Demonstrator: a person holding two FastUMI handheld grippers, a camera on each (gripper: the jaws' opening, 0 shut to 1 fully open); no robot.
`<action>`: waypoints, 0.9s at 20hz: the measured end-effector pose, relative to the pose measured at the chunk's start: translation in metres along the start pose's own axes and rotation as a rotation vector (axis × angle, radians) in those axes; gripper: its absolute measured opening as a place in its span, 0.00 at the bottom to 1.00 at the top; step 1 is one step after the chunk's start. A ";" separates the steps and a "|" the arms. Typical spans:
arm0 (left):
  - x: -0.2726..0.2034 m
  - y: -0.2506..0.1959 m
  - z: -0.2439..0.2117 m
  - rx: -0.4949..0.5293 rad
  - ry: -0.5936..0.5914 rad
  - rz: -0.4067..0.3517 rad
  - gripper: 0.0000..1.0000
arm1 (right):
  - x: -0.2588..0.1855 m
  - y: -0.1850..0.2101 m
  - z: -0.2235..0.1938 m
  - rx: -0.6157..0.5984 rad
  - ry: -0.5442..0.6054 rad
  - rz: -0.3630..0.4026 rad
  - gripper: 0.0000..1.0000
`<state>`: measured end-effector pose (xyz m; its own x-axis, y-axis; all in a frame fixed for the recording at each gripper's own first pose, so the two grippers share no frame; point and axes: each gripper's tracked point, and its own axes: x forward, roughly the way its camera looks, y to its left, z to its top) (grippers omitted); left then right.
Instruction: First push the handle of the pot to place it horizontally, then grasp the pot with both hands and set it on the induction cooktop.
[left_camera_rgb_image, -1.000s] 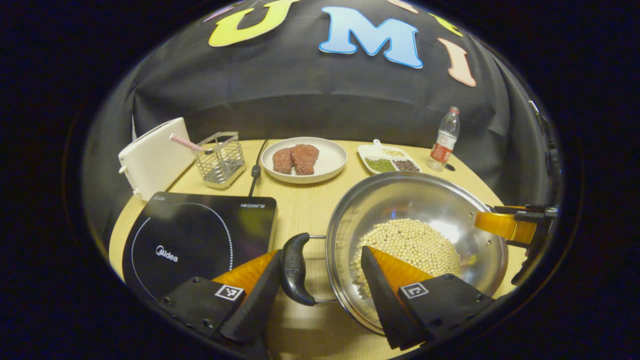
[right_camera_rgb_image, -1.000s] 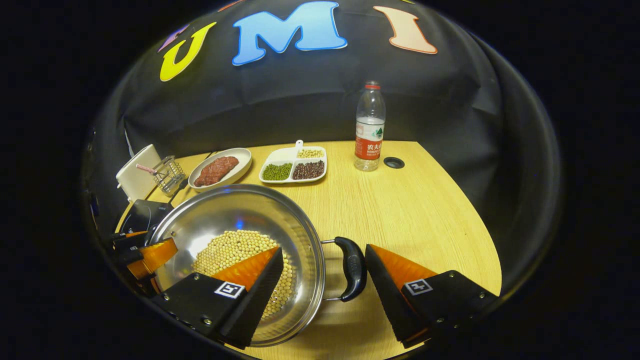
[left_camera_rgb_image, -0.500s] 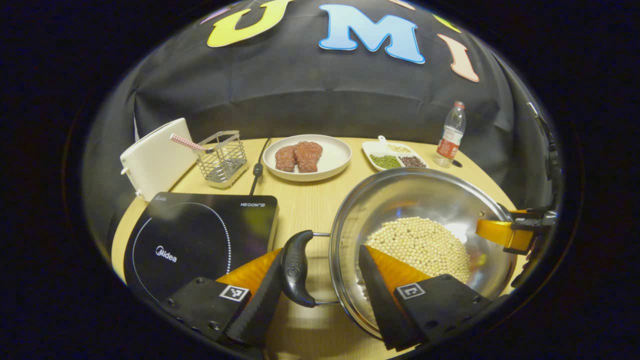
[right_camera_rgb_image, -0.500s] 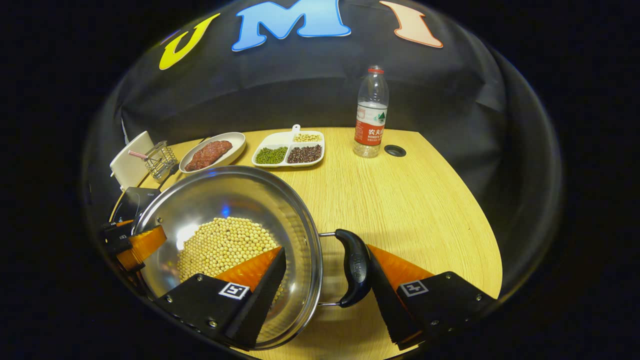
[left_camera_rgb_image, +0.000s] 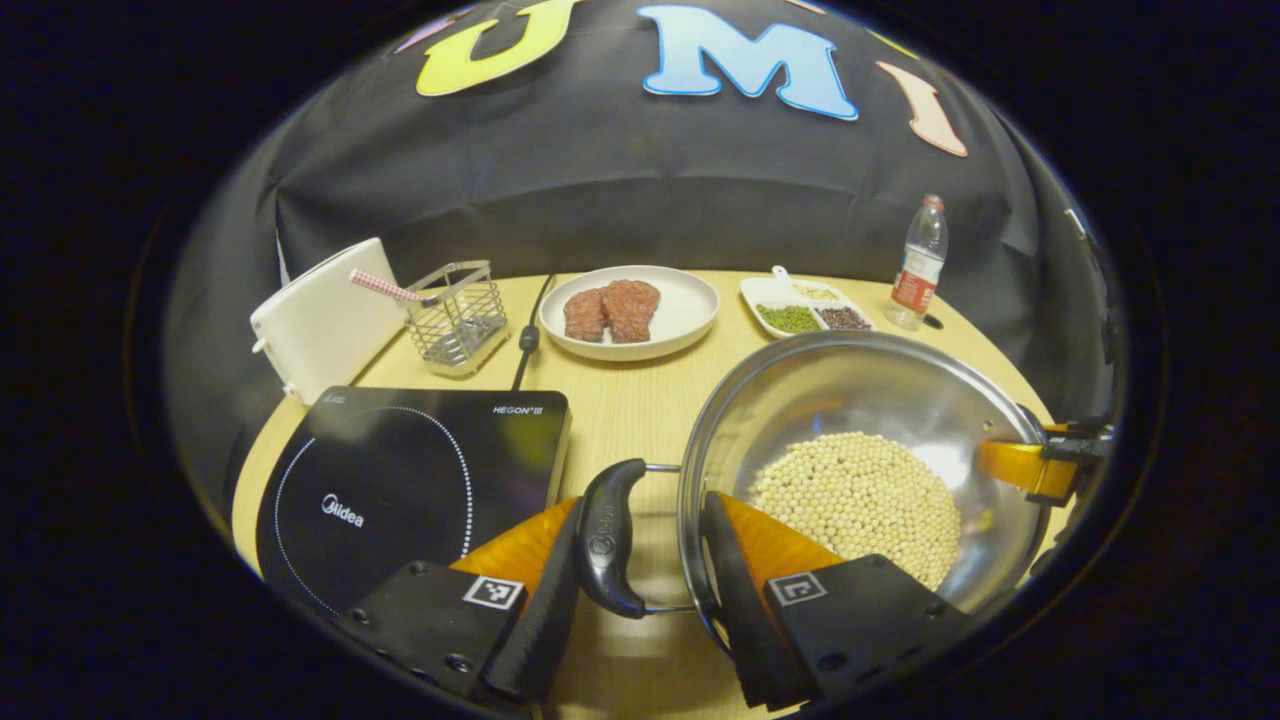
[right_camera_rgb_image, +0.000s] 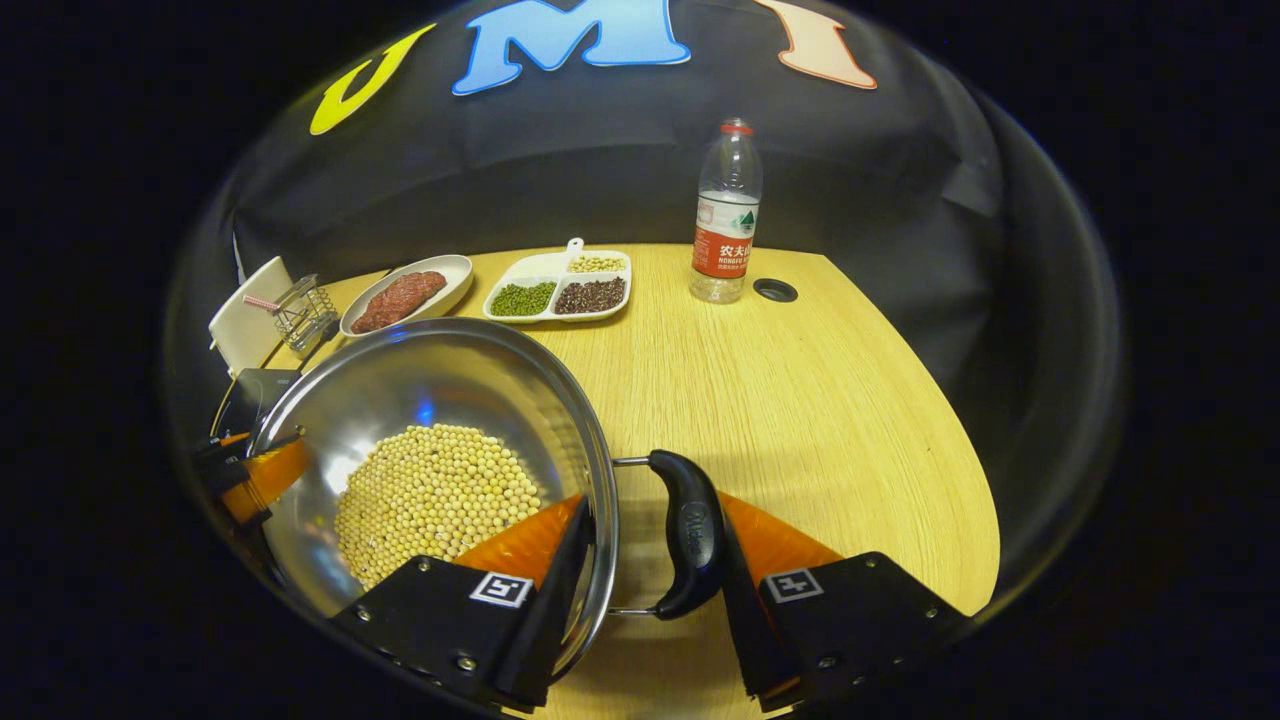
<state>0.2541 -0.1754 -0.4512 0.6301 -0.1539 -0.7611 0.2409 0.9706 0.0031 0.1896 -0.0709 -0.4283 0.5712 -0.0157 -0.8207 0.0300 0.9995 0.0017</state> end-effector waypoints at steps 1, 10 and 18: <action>0.000 0.000 0.001 -0.001 0.000 -0.001 0.73 | -0.002 -0.001 -0.001 -0.002 0.008 0.007 0.66; -0.007 -0.003 0.001 -0.023 0.004 -0.006 0.66 | -0.017 0.000 0.006 0.000 -0.031 -0.003 0.54; -0.056 -0.001 0.019 -0.049 -0.073 0.041 0.66 | -0.054 -0.001 0.022 -0.007 -0.091 0.046 0.54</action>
<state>0.2330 -0.1714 -0.3962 0.6912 -0.1254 -0.7117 0.1786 0.9839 0.0001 0.1771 -0.0720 -0.3715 0.6443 0.0283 -0.7642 -0.0038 0.9994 0.0338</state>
